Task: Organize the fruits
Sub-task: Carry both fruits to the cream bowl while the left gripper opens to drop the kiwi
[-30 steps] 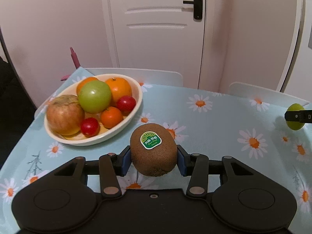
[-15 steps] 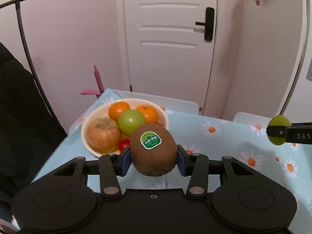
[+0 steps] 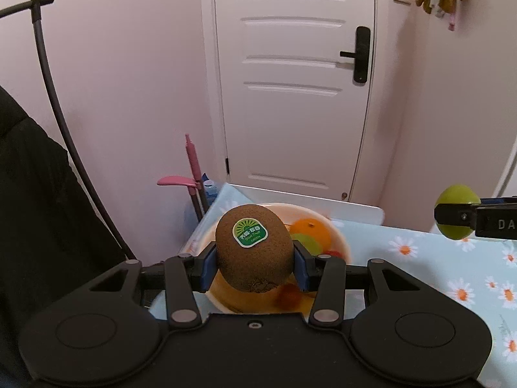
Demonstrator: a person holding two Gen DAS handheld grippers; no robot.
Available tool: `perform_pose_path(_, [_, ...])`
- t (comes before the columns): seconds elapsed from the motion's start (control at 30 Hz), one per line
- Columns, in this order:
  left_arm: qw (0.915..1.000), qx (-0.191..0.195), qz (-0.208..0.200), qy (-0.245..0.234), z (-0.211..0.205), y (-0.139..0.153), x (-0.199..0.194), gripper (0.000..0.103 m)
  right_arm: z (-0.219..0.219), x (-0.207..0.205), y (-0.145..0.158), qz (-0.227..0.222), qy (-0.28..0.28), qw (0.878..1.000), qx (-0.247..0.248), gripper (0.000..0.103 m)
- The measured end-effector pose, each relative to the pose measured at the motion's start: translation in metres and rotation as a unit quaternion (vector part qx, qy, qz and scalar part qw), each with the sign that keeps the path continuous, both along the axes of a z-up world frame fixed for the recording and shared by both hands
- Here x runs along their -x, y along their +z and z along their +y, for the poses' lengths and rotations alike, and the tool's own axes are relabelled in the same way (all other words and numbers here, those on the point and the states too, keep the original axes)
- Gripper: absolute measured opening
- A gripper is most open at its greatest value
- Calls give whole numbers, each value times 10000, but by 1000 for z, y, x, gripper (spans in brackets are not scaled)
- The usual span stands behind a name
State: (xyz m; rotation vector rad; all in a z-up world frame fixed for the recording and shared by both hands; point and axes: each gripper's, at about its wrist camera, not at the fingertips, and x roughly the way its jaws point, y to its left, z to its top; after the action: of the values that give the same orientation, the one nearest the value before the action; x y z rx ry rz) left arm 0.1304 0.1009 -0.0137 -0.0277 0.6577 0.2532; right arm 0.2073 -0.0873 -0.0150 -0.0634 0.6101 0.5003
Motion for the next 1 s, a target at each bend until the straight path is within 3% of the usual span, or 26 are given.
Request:
perform_pose_path(0.5, [9974, 174, 515, -481, 74, -36, -71, 51, 99, -41, -12, 102, -220, 9997, 40, 68])
perform_pose_path(1.0, [9907, 358, 938, -918, 91, -68, -108, 51, 128, -67, -34, 332, -499, 9980, 185, 68])
